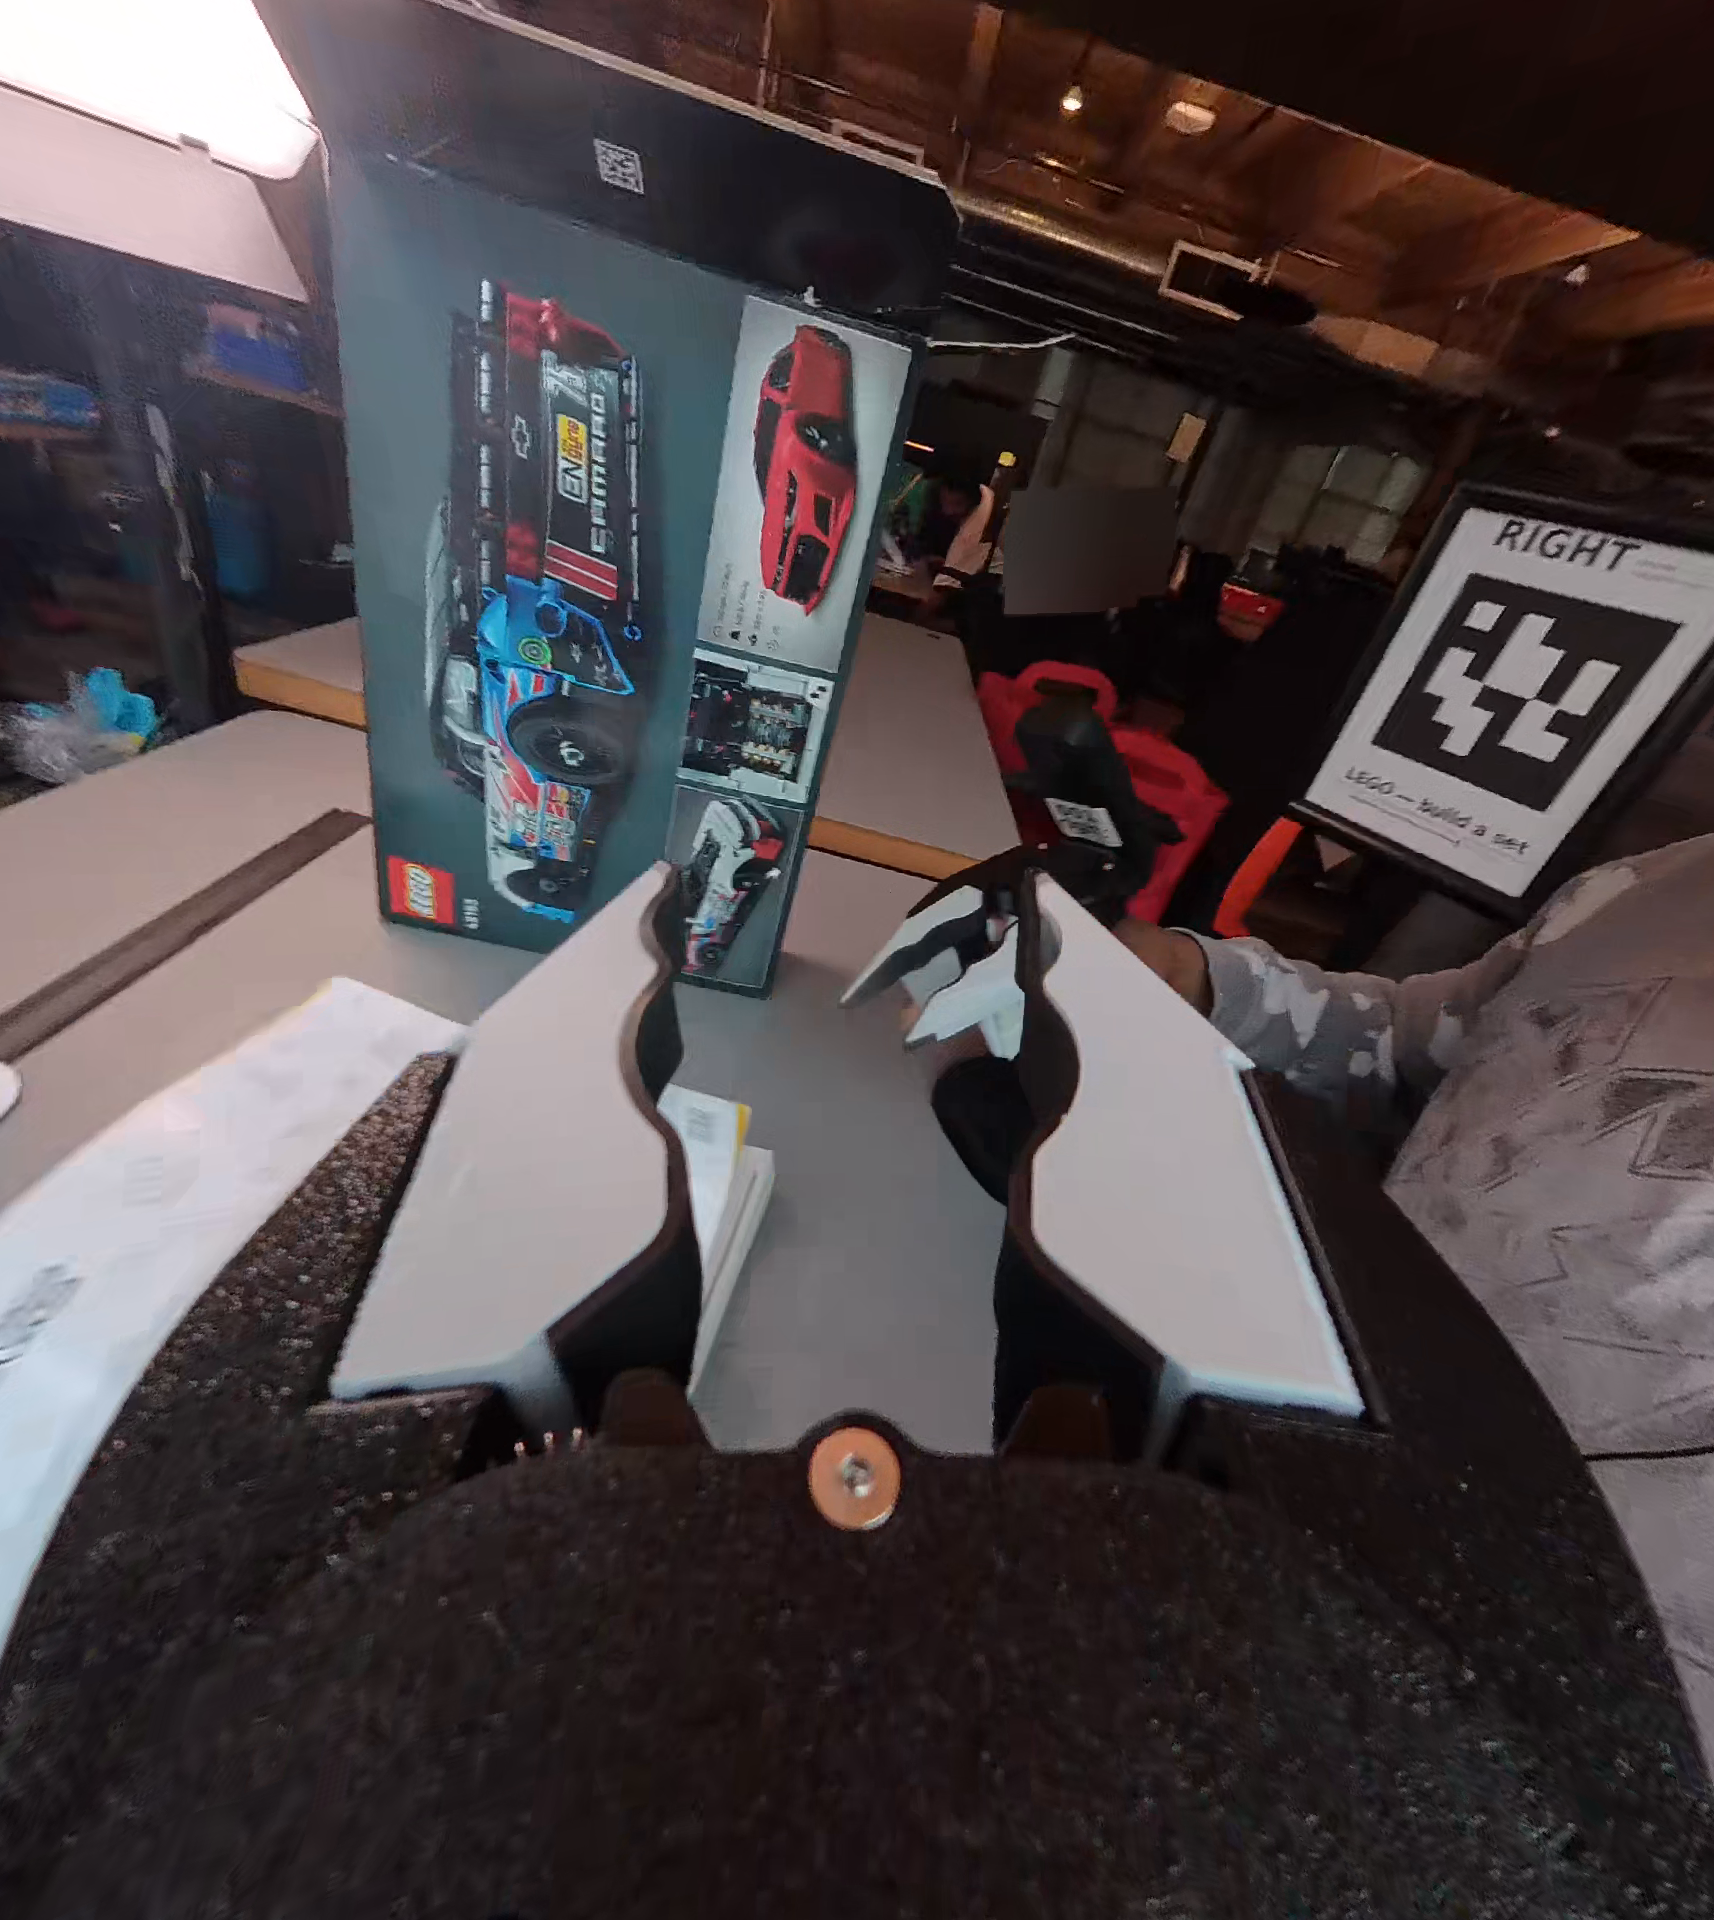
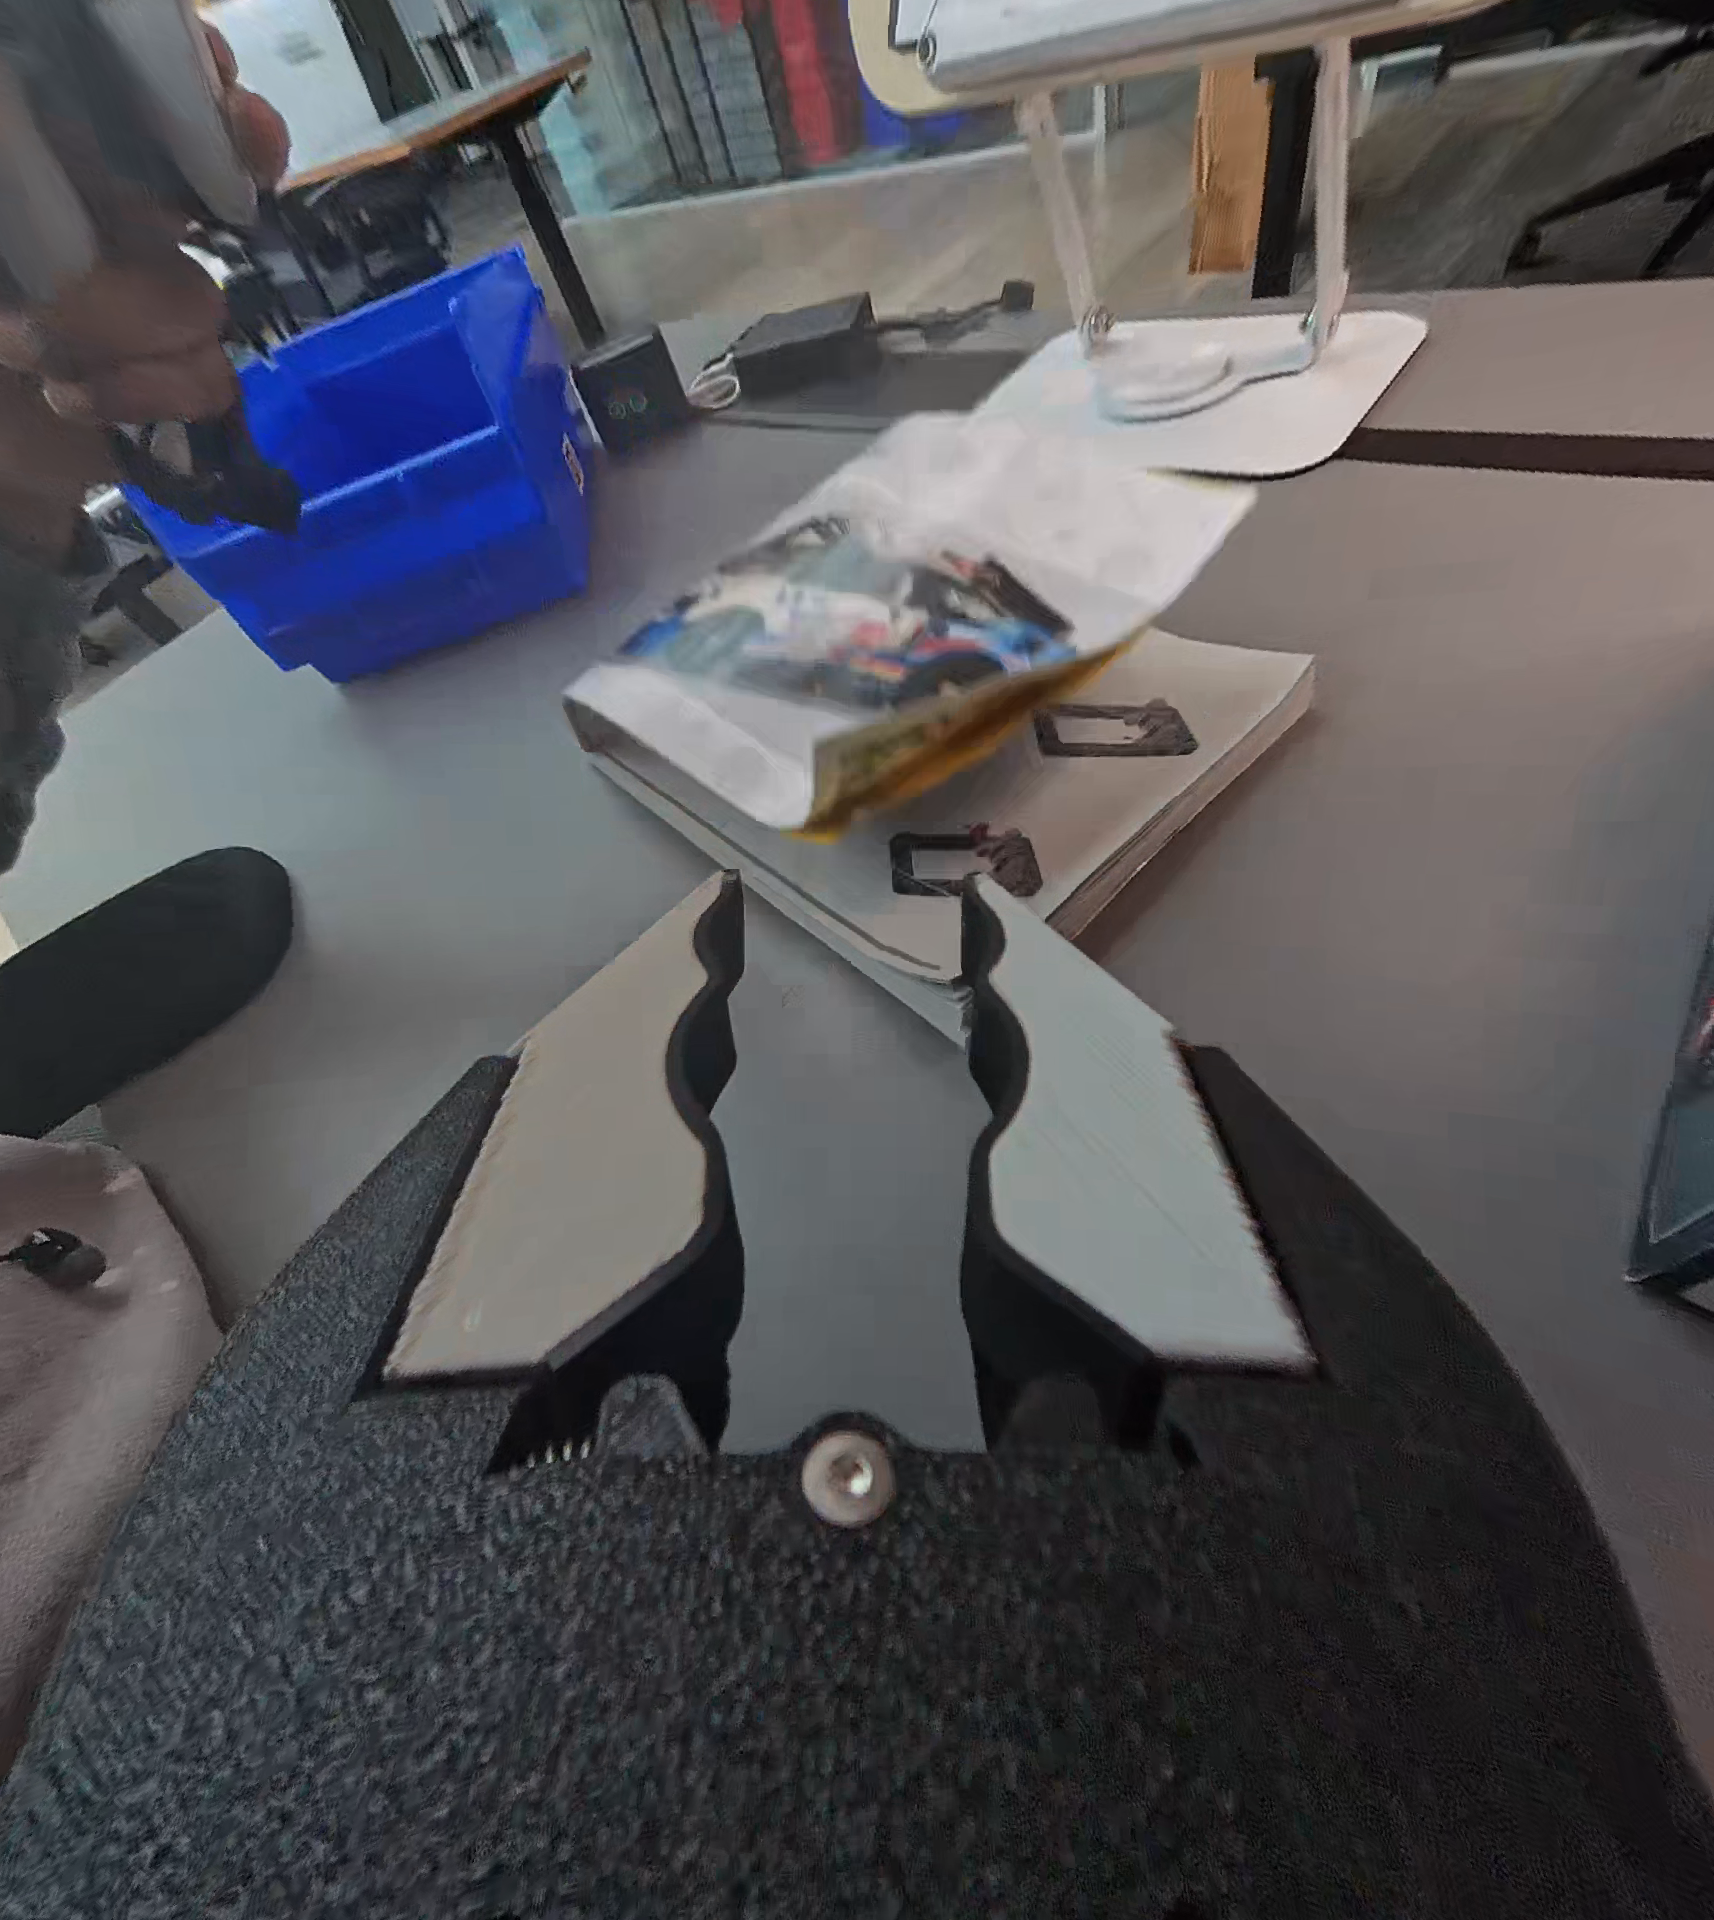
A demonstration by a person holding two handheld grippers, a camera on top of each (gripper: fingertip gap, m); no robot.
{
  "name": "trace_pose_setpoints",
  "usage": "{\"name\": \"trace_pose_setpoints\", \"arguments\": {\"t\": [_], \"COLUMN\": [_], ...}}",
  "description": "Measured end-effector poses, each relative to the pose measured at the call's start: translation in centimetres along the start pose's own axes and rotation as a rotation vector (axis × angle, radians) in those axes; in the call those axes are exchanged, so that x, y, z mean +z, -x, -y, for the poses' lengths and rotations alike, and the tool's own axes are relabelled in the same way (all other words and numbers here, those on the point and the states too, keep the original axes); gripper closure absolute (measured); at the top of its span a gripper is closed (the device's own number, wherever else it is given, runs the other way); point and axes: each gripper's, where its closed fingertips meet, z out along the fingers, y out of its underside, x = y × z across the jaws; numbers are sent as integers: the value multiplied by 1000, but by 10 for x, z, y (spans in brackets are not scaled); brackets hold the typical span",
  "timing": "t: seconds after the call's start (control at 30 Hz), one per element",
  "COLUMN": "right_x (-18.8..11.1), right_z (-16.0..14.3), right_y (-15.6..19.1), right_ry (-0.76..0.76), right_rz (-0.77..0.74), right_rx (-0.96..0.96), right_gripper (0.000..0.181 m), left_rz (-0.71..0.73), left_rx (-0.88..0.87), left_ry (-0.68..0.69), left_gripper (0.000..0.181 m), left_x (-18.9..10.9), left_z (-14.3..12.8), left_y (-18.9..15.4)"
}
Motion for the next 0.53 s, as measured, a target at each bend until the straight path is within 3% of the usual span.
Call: {"name": "trace_pose_setpoints", "arguments": {"t": [0.07, 0.13, 0.23, 0.33, 0.4, 0.47, 0.53], "right_x": [-6, -3, 20, 64, 101, 131, 135], "right_z": [10, 18, 24, 25, 11, -21, -51], "right_y": [-3, 0, 11, 31, 37, 15, -15], "right_ry": [-61, -92, -50, 25, 120, 313, 478], "right_rz": [-9, -3, 15, 63, 72, 6, -54], "right_rx": [-2, -40, -168, -333, -462, -604, -675], "right_gripper": [143, 144, 146, 151, 155, 160, 164], "left_rz": [100, 266, 481, 595, 633, 668, 665], "left_rx": [7, -56, -165, -238, -262, -232, -220], "left_ry": [3, 66, 256, 420, 486, 587, 660], "left_gripper": [120, 123, 123, 121, 120, 110, 109], "left_x": [-13, -30, -56, -67, -66, -67, -66], "left_z": [-4, -27, -94, -162, -193, -218, -232], "left_y": [22, 60, 111, 140, 152, 160, 158]}}
